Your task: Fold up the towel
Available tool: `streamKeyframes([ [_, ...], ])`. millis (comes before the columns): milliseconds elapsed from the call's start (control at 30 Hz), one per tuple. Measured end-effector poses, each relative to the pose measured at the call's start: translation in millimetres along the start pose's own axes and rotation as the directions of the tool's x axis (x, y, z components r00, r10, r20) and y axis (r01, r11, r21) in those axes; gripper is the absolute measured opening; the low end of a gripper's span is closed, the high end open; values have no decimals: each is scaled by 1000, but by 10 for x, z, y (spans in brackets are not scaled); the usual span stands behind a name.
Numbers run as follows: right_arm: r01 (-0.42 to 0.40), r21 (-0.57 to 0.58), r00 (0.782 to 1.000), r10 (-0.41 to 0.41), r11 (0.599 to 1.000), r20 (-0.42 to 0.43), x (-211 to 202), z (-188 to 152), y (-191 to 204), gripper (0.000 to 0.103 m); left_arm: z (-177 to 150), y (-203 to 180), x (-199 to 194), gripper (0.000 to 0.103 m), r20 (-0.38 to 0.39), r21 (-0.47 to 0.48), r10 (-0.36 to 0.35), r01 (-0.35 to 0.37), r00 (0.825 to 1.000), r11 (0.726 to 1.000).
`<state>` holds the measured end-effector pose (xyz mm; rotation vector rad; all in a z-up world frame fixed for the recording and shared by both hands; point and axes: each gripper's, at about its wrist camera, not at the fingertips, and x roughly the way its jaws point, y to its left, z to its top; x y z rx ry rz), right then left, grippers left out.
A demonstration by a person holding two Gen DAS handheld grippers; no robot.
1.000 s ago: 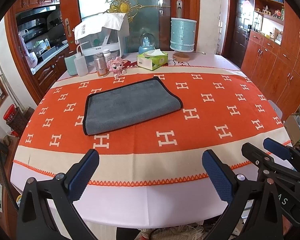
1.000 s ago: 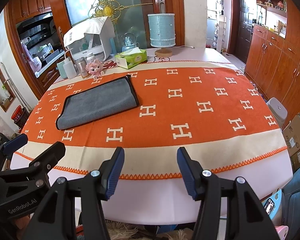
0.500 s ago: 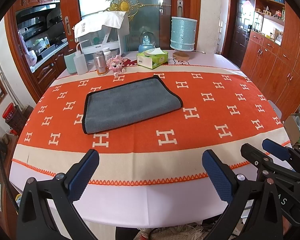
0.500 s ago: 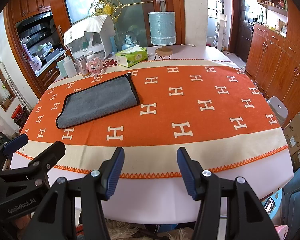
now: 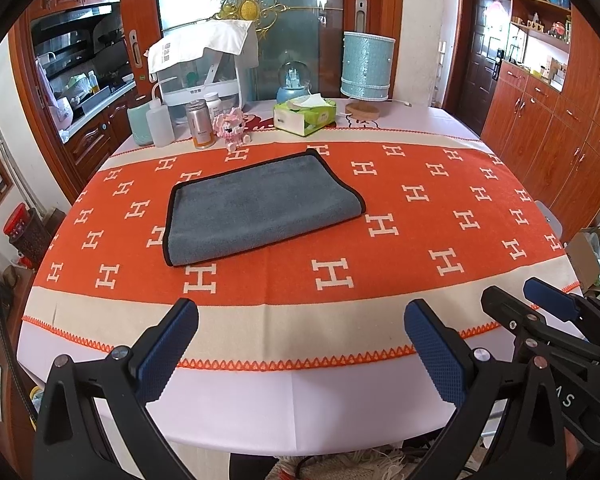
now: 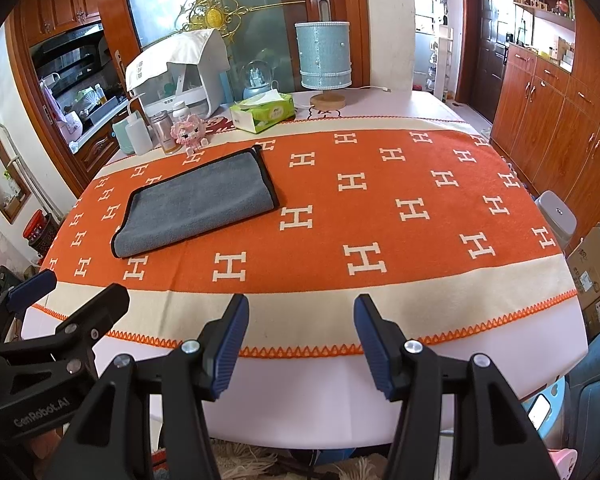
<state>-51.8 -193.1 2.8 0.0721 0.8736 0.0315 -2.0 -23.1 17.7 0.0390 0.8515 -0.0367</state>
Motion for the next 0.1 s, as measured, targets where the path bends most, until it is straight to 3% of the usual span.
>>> streamKeyframes([
  [100, 0, -1, 1000, 0, 1000, -1, 1, 9, -4, 55, 2, 1, 0, 102, 0, 2, 0, 0, 1000, 1000],
])
